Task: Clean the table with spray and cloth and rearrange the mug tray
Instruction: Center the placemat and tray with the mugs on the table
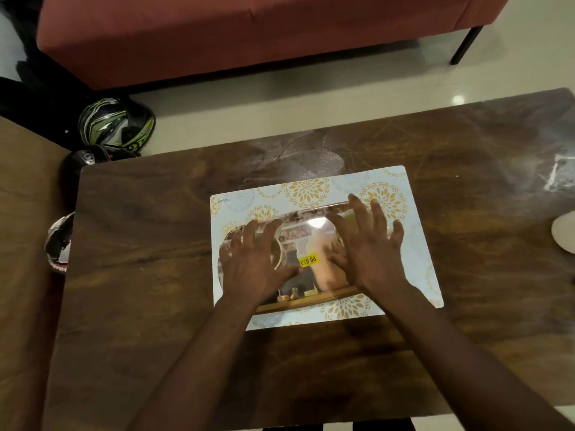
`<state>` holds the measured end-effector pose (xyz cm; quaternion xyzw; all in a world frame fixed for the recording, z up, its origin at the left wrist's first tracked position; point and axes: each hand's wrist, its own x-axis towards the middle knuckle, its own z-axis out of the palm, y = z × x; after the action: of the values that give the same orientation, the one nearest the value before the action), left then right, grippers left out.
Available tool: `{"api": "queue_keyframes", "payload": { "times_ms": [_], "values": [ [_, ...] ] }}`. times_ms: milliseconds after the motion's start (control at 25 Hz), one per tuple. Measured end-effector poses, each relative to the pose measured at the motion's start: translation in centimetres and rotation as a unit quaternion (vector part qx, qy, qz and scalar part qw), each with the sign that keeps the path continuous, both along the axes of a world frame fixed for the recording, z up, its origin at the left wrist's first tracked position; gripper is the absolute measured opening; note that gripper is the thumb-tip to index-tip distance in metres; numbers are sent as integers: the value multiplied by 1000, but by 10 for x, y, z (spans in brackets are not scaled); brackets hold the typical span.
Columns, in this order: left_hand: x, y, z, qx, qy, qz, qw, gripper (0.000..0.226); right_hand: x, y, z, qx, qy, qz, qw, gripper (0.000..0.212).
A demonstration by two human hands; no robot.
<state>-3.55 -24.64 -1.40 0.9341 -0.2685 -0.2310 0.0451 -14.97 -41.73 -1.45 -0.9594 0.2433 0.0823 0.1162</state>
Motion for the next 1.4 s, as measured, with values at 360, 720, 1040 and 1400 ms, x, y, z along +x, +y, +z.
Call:
{"api": "queue_keyframes", "payload": {
  "times_ms": [360,720,1040,1400],
  "values": [
    [-5,-2,-17,-43,-24,31,998,85,11,-33,-17,3,-3,100,995,44],
    [2,4,-14,-136,15,190,972,85,23,-61,-6,89,-55,394,913,55],
    [23,77,-73,-179,70,405,894,28,-49,-75,-67,214,-82,-183,956,28],
    [25,62,-94,-215,33,325,920,22,-50,-73,-100,222,-113,-272,929,29]
  ]
}}
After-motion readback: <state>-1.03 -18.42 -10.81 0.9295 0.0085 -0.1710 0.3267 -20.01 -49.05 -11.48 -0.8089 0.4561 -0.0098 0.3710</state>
